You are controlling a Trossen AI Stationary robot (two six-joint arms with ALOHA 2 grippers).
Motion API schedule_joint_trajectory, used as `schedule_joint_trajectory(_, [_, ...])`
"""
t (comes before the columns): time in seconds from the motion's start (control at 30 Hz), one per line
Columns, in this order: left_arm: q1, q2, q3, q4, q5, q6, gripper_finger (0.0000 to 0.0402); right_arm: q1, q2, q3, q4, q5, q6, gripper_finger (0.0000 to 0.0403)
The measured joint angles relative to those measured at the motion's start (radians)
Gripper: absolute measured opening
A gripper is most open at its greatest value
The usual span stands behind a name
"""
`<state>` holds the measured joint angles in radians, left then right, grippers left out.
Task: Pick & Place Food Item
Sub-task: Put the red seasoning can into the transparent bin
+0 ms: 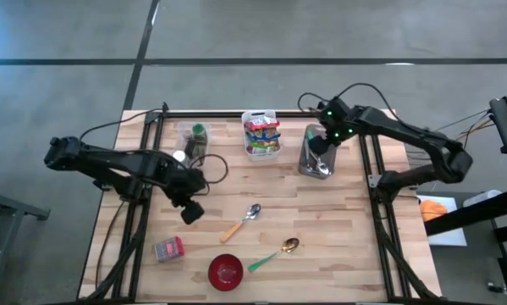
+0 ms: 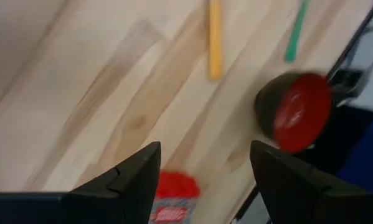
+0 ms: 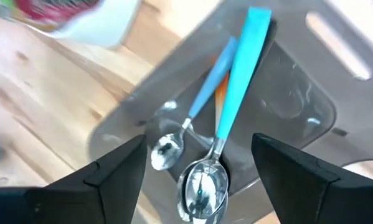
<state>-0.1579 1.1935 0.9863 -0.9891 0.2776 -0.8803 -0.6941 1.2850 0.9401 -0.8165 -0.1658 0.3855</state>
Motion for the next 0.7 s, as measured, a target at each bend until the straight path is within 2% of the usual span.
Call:
schedule_joint_trajectory(0.13, [0.000, 0.002, -0.071, 0.039, 0.072, 0.036, 0.0251, 0.003, -0.095, 0.000, 0.007, 0.000, 0.014, 0.0287])
schedule_joint_trajectory(0.27, [-0.001, 0.017, -0.090, 0.103, 0.158, 0.058, 0.0251, 0.007, -0.167, 0.000, 0.018, 0.001, 0.059, 0.0287])
schedule_joint_trajectory(0.37, [-0.004, 0.034, -0.090, 0.158, 0.170, 0.019, 0.0251, 0.018, -0.202, 0.000, 0.046, 0.003, 0.076, 0.0287])
schedule_joint_trajectory(0.5, [-0.002, 0.057, -0.090, 0.196, 0.225, 0.005, 0.0251, 0.057, -0.217, 0.000, 0.088, 0.003, 0.080, 0.0287])
schedule_joint_trajectory(0.7, [0.007, 0.086, -0.093, 0.203, 0.235, -0.033, 0.0251, 0.119, -0.188, 0.000, 0.138, 0.003, 0.086, 0.0287])
